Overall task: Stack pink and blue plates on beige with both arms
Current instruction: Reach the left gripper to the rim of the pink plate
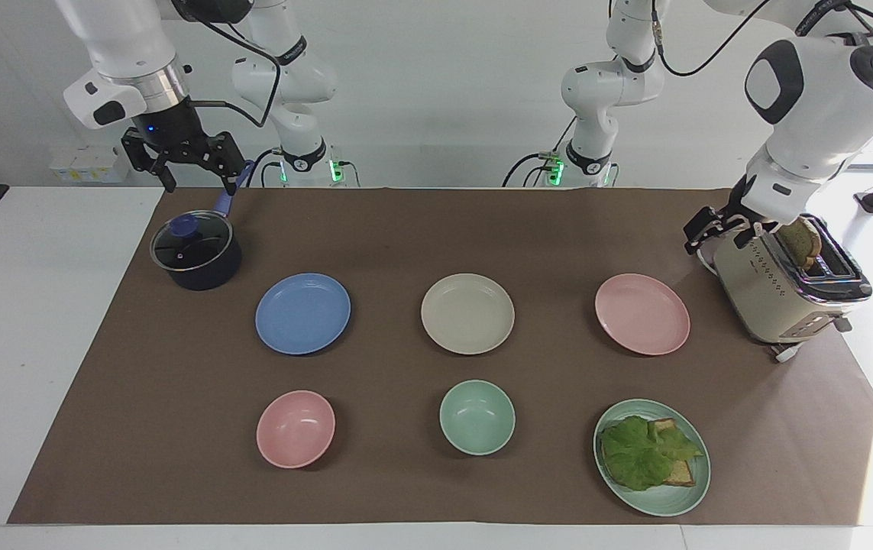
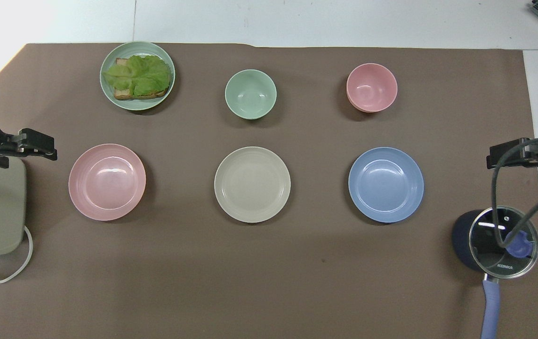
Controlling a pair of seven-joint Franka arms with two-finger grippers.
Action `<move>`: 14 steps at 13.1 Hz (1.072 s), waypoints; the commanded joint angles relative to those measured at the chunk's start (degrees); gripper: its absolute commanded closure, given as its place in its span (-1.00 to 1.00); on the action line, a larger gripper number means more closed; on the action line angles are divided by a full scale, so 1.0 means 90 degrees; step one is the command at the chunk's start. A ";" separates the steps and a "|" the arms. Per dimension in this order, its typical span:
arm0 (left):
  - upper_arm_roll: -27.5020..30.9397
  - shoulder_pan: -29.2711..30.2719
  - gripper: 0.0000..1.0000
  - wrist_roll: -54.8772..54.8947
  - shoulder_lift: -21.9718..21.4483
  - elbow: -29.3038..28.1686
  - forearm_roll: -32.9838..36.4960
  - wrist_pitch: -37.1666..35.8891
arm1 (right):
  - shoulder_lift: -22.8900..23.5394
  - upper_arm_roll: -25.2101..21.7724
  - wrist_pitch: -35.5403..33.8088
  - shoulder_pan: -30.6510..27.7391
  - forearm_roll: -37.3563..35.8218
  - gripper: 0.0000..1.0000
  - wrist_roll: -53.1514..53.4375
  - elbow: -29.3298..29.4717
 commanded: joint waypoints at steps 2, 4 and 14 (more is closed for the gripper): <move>-0.0001 0.0185 -1.00 0.0299 -0.0050 -0.1176 -0.0126 0.1190 | -0.0109 0.0005 0.0096 -0.0045 0.0006 -1.00 -0.0102 -0.0133; 0.0019 0.0224 -1.00 0.0533 0.0115 -0.1430 -0.0126 0.1502 | -0.0109 0.0005 0.0096 -0.0045 0.0006 -1.00 -0.0102 -0.0133; 0.0019 0.0380 -1.00 0.0311 0.0858 -0.2085 -0.0126 0.2999 | -0.0109 0.0005 0.0096 -0.0045 0.0006 -1.00 -0.0092 -0.0133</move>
